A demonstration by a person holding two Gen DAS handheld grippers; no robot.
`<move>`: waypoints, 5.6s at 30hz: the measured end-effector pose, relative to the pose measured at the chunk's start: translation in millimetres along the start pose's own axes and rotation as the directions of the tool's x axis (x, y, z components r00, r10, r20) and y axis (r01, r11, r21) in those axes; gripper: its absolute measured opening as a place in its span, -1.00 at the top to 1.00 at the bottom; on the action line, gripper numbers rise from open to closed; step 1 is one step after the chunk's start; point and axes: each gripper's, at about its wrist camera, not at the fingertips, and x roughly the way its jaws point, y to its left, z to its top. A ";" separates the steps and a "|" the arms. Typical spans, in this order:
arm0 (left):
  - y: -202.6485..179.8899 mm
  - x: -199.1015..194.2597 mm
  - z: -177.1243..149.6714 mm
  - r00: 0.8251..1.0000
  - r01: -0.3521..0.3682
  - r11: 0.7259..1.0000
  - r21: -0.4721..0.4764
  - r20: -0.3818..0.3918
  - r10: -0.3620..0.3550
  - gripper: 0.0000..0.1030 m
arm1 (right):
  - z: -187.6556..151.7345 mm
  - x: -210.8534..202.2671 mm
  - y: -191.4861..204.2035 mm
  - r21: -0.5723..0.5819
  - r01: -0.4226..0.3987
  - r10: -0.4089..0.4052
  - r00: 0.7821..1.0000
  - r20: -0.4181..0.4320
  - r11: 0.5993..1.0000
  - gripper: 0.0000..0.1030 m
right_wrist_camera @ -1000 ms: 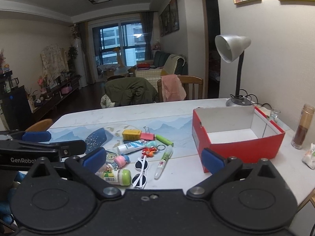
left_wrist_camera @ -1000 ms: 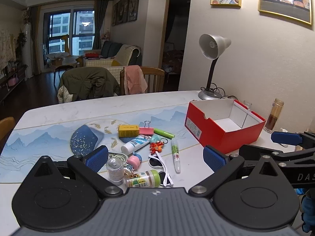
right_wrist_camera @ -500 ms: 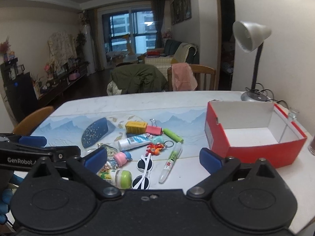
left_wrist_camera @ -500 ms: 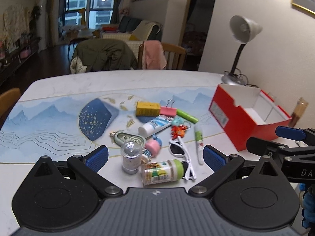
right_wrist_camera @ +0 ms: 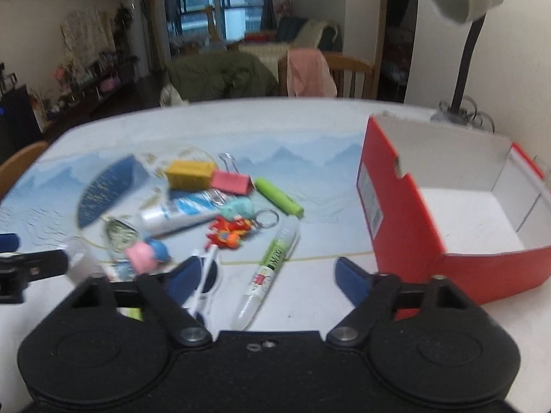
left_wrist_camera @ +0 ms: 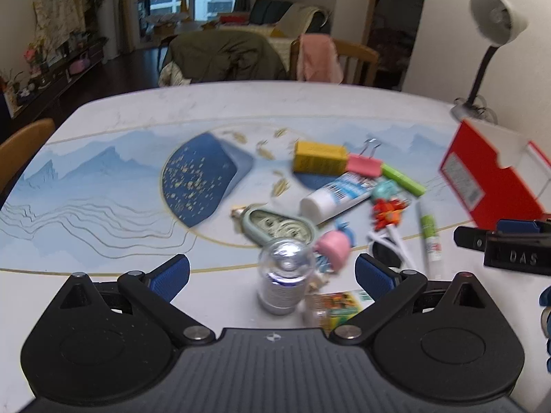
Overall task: Organize rigid objects
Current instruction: 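Grasp the clear plastic cup with the left tool while the right tool grasps the glue stick, then carry the cup and glue stick into the shoebox and open both tools, then lift both tools out of the shoebox back toward the mat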
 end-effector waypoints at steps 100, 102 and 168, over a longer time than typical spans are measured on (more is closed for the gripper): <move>-347.7 56.2 119.5 0.939 0.337 0.896 0.290 -0.177 -0.295 0.21 | 51.8 -21.0 -277.3 0.142 0.077 -0.079 0.997 0.005 0.987 0.68; -357.0 71.8 120.0 0.937 0.334 0.897 0.290 -0.209 -0.281 0.21 | 50.6 -10.3 -284.6 0.127 0.075 -0.073 0.997 -0.018 0.989 0.68; -309.4 15.5 110.6 0.942 0.333 0.919 0.210 -0.124 -0.313 -0.28 | 50.6 -77.2 -239.3 0.033 -0.067 0.065 0.997 0.037 0.997 -0.51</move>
